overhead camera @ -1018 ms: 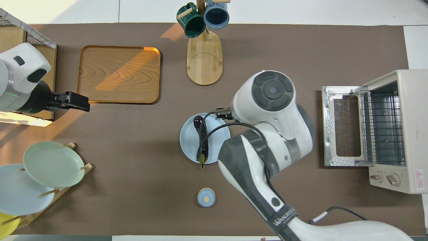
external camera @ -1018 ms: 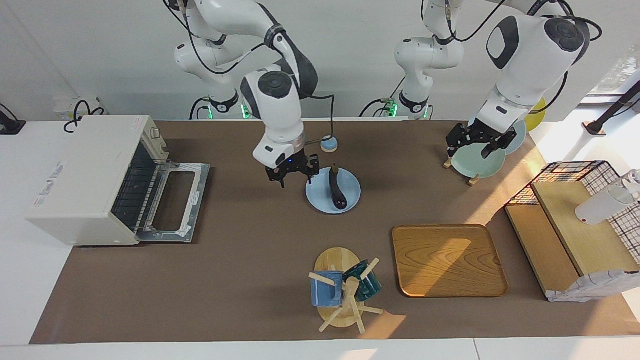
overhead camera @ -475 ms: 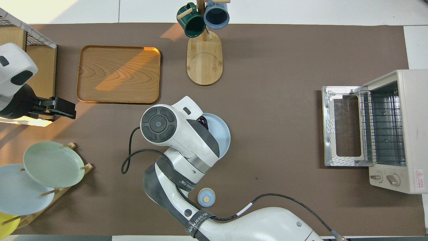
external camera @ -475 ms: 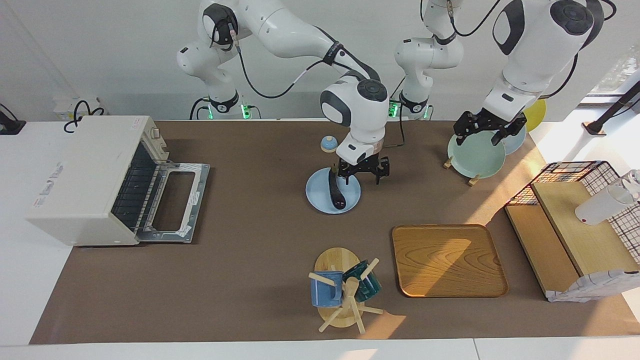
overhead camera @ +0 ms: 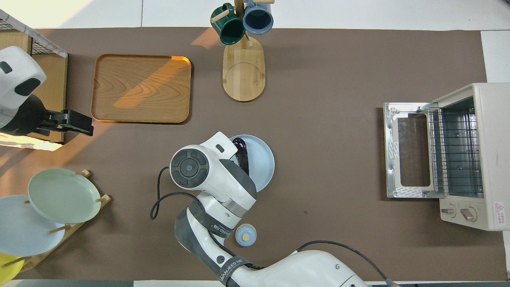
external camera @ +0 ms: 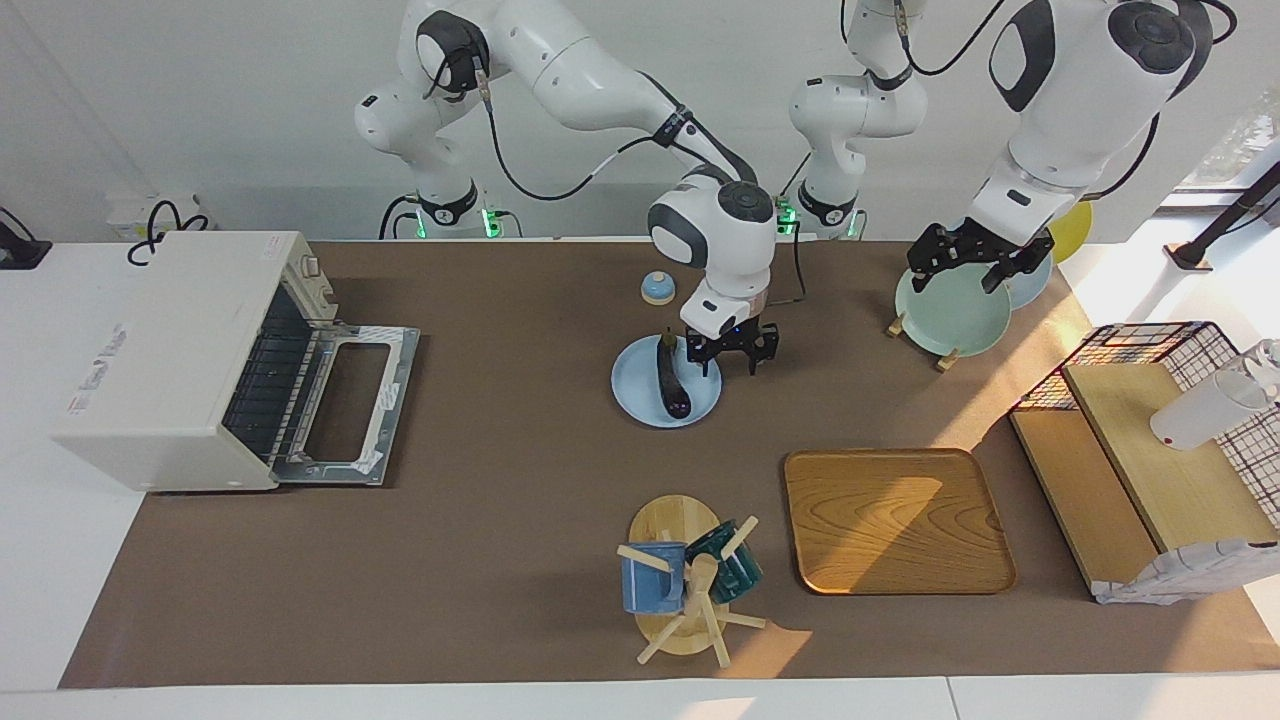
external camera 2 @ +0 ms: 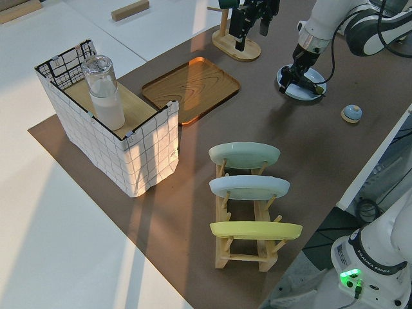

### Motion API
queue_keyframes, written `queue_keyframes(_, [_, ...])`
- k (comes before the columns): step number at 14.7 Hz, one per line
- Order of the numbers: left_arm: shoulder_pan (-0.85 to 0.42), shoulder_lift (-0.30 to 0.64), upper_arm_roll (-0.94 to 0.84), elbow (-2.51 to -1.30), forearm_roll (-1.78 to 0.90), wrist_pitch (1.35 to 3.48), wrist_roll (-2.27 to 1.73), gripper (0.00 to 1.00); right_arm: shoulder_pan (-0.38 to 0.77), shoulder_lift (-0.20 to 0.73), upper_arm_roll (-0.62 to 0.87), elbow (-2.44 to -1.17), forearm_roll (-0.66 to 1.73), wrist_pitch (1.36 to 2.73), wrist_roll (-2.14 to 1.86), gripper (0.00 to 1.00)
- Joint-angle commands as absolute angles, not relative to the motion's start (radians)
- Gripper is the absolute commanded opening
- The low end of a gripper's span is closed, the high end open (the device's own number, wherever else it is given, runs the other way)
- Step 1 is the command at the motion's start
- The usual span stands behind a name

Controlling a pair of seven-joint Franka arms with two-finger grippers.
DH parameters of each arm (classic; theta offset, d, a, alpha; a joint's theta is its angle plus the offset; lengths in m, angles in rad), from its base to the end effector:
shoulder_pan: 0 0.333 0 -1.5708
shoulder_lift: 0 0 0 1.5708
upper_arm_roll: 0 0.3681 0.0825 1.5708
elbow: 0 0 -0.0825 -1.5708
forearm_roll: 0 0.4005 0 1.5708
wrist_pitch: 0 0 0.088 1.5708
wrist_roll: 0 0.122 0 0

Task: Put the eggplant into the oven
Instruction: 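Grasp the eggplant on the plate with the right gripper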

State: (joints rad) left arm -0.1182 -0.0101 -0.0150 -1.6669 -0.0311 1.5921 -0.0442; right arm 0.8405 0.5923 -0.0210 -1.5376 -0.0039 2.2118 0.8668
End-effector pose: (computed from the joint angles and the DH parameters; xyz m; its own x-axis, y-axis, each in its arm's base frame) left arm 0.5593 -0.0788 0.6223 0.9939 -0.0879 -0.0660 -0.0863 -0.9959 0.0279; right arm 0.5134 0.5534 0.3355 0.9970 -0.0426 0.0644 -0.0393 -0.9978 -0.0527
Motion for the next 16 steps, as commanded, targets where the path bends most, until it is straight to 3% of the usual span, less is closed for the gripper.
queue_keyframes(1, [-0.103,-0.005,-0.021,-1.661,-0.046,1.603,-0.034,1.0,0.839,0.574,-0.021,-1.588,-0.011,2.232,0.885,0.35])
queue_keyframes(2, [-0.103,-0.005,-0.021,-1.661,-0.046,1.6,-0.032,1.0,0.851,0.574,-0.021,-1.595,-0.011,2.233,0.887,0.29])
queue_keyframes(5, [-0.103,-0.005,-0.021,-1.661,-0.038,1.594,-0.031,1.0,0.864,0.572,-0.021,-1.621,-0.009,2.265,0.923,0.28])
queue_keyframes(6, [-0.101,-0.005,-0.021,-1.661,-0.037,1.589,-0.031,1.0,0.864,0.571,-0.021,-1.631,-0.009,2.279,0.933,0.23])
queue_keyframes(7, [-0.101,-0.005,-0.021,-1.661,-0.037,1.588,-0.031,1.0,0.865,0.569,-0.021,-1.634,-0.009,2.275,0.931,0.06])
queue_keyframes(8, [-0.101,-0.006,-0.021,-1.661,-0.037,1.588,-0.031,1.0,0.865,0.568,-0.021,-1.626,-0.014,2.26,0.93,0.0])
queue_keyframes(10, [-0.101,-0.006,-0.021,-1.661,-0.037,1.588,-0.031,1.0,0.864,0.565,-0.023,-1.596,-0.032,2.206,0.92,0.0])
queue_keyframes(13, [-0.091,-0.008,-0.021,-1.661,-0.037,1.588,-0.031,1.0,0.828,0.583,-0.023,-1.433,-0.141,1.951,0.809,0.0])
queue_keyframes(16, [-0.084,-0.012,-0.023,-1.66,-0.037,1.575,-0.032,1.0,0.723,0.513,-0.029,-1.425,-0.144,1.865,0.604,0.0])
